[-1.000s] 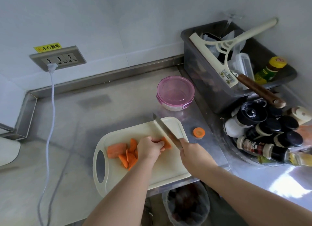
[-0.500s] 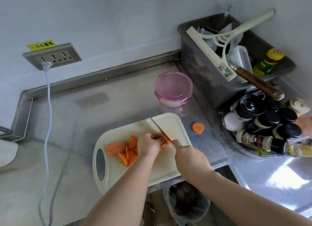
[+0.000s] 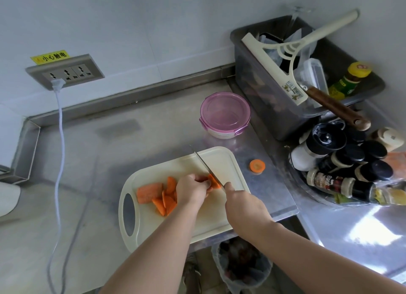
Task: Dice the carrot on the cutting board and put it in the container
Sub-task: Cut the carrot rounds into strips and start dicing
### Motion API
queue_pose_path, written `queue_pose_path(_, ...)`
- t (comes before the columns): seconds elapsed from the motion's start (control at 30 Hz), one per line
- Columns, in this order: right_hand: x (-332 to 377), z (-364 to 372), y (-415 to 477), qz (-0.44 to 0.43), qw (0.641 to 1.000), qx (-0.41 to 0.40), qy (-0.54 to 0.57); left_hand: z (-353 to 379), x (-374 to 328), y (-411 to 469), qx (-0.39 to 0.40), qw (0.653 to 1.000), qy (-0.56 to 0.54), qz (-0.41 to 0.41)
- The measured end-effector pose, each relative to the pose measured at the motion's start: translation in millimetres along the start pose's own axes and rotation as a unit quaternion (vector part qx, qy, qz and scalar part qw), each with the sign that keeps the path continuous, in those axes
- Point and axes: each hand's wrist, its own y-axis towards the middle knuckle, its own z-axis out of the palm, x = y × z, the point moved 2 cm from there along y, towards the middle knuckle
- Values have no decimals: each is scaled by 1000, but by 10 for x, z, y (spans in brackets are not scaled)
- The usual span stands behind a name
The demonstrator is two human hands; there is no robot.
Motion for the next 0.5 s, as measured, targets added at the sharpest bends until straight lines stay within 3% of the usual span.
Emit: queue_pose_path(0.5,2,118,78,9,999,34,11,-9,13,11,9,1000,28,10)
